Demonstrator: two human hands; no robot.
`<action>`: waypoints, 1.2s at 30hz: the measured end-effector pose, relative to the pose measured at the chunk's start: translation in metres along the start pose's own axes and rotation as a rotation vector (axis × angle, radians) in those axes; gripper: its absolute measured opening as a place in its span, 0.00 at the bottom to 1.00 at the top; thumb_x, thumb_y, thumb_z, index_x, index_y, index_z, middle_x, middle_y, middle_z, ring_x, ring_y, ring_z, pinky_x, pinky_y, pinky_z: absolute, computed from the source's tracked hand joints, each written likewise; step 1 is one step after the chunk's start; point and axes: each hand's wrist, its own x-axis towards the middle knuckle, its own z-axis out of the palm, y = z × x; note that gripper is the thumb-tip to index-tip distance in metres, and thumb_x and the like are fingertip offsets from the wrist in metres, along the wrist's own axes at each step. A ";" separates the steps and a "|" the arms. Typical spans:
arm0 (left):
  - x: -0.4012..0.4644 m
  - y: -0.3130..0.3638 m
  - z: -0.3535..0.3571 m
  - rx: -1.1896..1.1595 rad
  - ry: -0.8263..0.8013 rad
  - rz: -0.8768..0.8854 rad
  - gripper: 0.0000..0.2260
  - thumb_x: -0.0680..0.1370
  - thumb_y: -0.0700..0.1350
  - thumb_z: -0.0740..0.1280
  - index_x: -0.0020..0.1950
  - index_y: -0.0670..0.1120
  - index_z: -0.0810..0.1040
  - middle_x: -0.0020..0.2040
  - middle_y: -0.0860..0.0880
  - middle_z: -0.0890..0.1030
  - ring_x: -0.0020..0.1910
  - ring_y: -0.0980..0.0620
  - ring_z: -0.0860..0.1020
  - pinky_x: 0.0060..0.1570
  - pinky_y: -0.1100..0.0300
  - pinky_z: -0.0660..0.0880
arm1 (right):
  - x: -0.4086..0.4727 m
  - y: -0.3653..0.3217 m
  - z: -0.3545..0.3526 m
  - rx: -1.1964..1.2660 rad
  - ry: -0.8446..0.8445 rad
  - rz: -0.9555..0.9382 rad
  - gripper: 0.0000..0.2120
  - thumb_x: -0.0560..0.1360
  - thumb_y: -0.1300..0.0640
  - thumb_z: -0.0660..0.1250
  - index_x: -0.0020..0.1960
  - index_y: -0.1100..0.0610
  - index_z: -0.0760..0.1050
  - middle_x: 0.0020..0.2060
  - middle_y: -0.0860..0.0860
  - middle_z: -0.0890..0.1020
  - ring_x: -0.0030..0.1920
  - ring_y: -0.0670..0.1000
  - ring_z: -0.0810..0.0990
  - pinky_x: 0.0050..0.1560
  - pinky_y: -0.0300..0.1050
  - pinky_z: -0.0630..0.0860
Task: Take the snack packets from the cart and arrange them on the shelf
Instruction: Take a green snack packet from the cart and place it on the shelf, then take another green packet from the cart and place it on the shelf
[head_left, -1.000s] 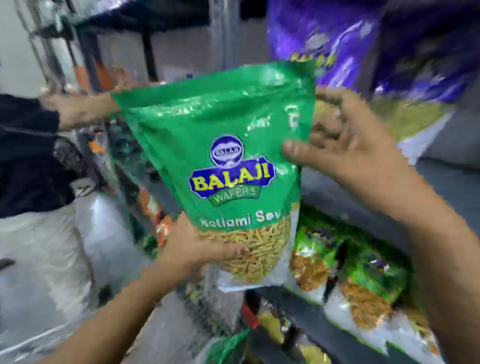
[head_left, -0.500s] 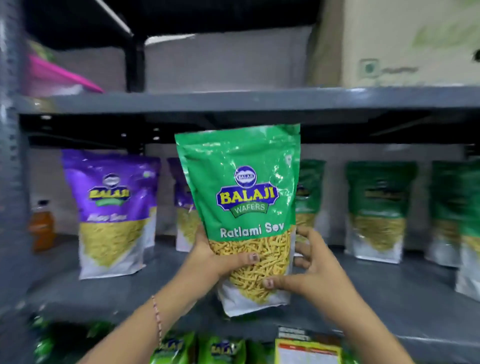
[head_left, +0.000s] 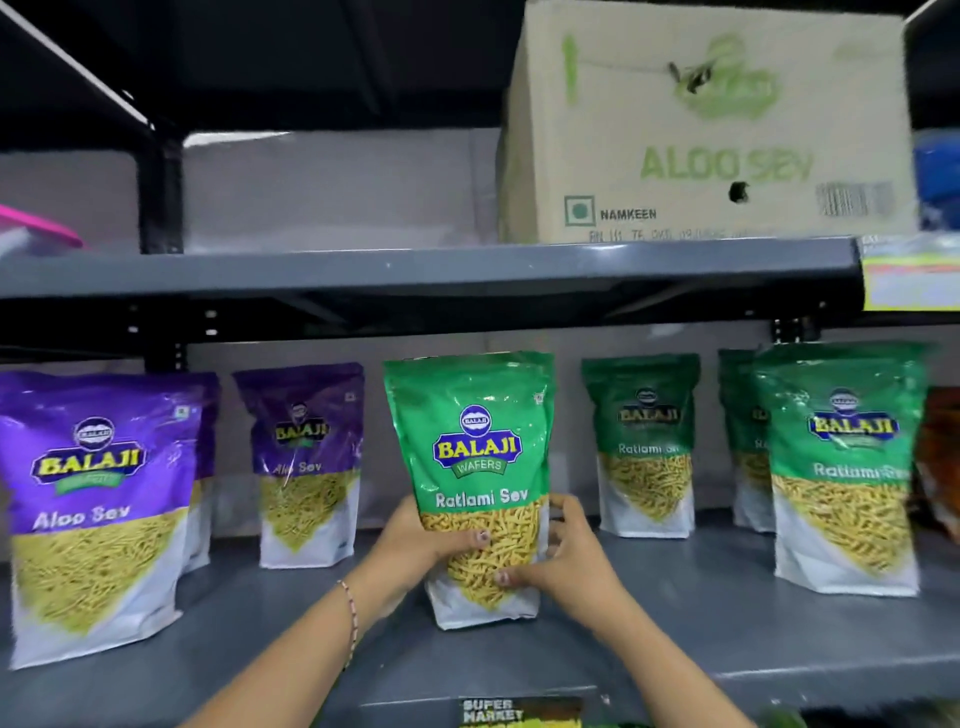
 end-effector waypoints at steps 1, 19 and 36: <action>0.003 -0.002 -0.001 0.002 0.001 -0.011 0.27 0.61 0.34 0.79 0.58 0.43 0.77 0.54 0.41 0.85 0.53 0.44 0.84 0.53 0.49 0.80 | 0.001 0.002 0.001 0.007 -0.004 0.013 0.47 0.49 0.61 0.85 0.62 0.53 0.66 0.54 0.50 0.81 0.56 0.53 0.82 0.56 0.57 0.81; 0.018 -0.014 -0.006 0.001 0.021 -0.044 0.34 0.55 0.41 0.83 0.59 0.43 0.76 0.55 0.43 0.85 0.55 0.46 0.83 0.58 0.46 0.78 | 0.013 0.011 0.006 0.042 -0.071 0.093 0.47 0.53 0.56 0.85 0.65 0.52 0.62 0.58 0.53 0.80 0.60 0.53 0.80 0.62 0.56 0.78; -0.280 -0.054 -0.183 -0.419 0.719 -0.089 0.21 0.75 0.54 0.59 0.65 0.48 0.73 0.68 0.47 0.76 0.67 0.48 0.75 0.67 0.51 0.71 | -0.172 -0.017 0.207 0.548 -0.651 -0.055 0.17 0.68 0.69 0.73 0.52 0.52 0.77 0.54 0.49 0.84 0.58 0.44 0.81 0.61 0.38 0.77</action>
